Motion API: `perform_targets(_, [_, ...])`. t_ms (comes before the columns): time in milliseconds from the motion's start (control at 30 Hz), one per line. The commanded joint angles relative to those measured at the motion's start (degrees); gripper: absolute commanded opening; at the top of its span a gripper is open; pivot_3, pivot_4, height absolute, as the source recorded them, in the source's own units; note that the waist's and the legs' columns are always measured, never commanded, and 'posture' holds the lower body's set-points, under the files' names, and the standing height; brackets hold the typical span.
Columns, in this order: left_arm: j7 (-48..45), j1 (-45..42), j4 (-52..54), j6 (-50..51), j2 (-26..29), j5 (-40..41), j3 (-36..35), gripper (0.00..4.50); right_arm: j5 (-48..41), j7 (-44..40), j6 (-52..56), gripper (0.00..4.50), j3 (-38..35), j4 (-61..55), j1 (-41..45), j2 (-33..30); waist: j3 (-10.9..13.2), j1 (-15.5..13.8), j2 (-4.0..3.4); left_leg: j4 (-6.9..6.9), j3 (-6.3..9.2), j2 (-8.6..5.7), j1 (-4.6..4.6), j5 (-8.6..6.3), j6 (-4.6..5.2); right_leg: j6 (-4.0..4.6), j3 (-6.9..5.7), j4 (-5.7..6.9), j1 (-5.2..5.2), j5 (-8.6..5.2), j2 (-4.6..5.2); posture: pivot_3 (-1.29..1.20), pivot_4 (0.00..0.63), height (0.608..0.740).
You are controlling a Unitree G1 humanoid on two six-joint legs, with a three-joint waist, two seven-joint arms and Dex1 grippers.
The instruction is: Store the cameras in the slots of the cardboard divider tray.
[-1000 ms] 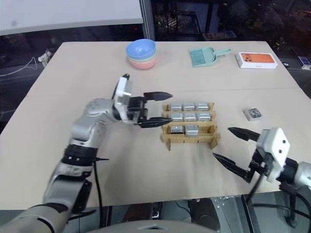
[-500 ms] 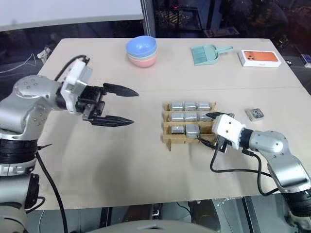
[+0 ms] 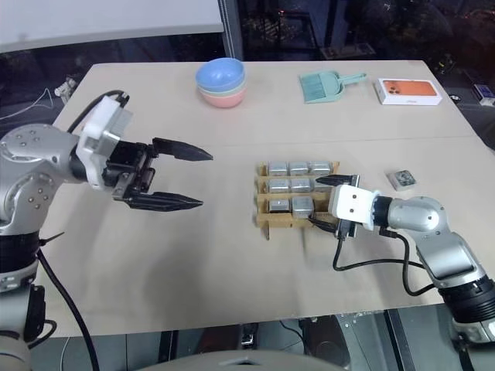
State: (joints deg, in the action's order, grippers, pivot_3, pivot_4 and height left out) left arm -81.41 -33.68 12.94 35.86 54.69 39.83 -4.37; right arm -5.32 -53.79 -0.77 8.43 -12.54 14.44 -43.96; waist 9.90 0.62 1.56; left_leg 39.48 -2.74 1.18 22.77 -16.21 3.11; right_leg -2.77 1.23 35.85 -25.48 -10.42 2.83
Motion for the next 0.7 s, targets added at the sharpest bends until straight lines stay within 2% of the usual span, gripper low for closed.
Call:
perform_targets(33, [0.11, -0.12, 1.82, -0.20, 0.93, 1.38, -2.07, 4.32, 2.21, -0.18, -2.25, 4.50, 0.64, -0.05, 1.06, -0.10, 0.00, 0.04, 0.00, 0.00, 0.00, 0.00, 0.00, 0.00, 0.00, 0.00, 0.00, 0.00, 0.00, 0.00, 0.00, 0.00, 0.150, 0.740])
perform_targets(200, [-0.15, -0.21, 1.49, -0.74, 0.93, 1.50, -1.82, 4.32, 5.28, -0.59, -5.76, 4.50, 1.37, 1.39, 1.41, -0.67, 0.00, 0.07, 0.00, 0.00, -0.02, 0.00, -0.03, 0.01, -0.01, 0.00, 0.01, 0.02, 0.00, 0.00, -0.01, 0.00, 0.150, 0.740])
perform_targets(433, [-0.69, -0.56, 0.84, -1.16, 0.61, 1.57, -1.50, 4.32, 4.39, 0.54, -6.42, 4.50, 0.52, 1.60, 2.51, 1.71, -0.01, 0.11, 0.01, 0.01, -0.04, 0.01, -0.05, 0.02, -0.04, 0.01, 0.03, 0.03, 0.01, 0.01, -0.03, 0.00, 0.150, 0.740])
perform_targets(467, [-0.71, -0.56, 0.85, -1.14, 0.57, 1.62, -1.46, 4.50, 4.20, 0.49, -6.59, 3.97, 0.31, 1.63, 2.53, 1.92, -0.01, 0.09, 0.01, 0.01, -0.03, 0.01, -0.05, 0.02, -0.04, 0.01, 0.02, 0.04, 0.01, 0.01, -0.03, 0.00, 0.150, 0.740])
perform_targets(533, [-0.76, -0.57, 0.54, -1.49, 0.49, 1.31, -1.34, 4.50, 3.86, 0.29, -6.81, 3.48, -0.14, 1.45, 2.45, 1.97, 0.00, 0.06, 0.01, 0.01, -0.04, 0.01, -0.04, 0.02, -0.04, 0.02, 0.02, 0.04, 0.01, 0.01, -0.02, 0.00, 0.150, 0.740])
perform_targets(700, [-1.13, -0.11, -0.19, -2.37, 0.48, 0.85, -1.17, 4.50, 2.51, -0.83, -7.03, 0.92, -0.41, -0.18, 1.29, 1.75, 0.00, 0.06, 0.01, 0.01, -0.04, 0.00, -0.02, 0.02, -0.04, 0.00, 0.02, 0.03, 0.00, 0.03, -0.02, 0.00, 0.150, 0.740])
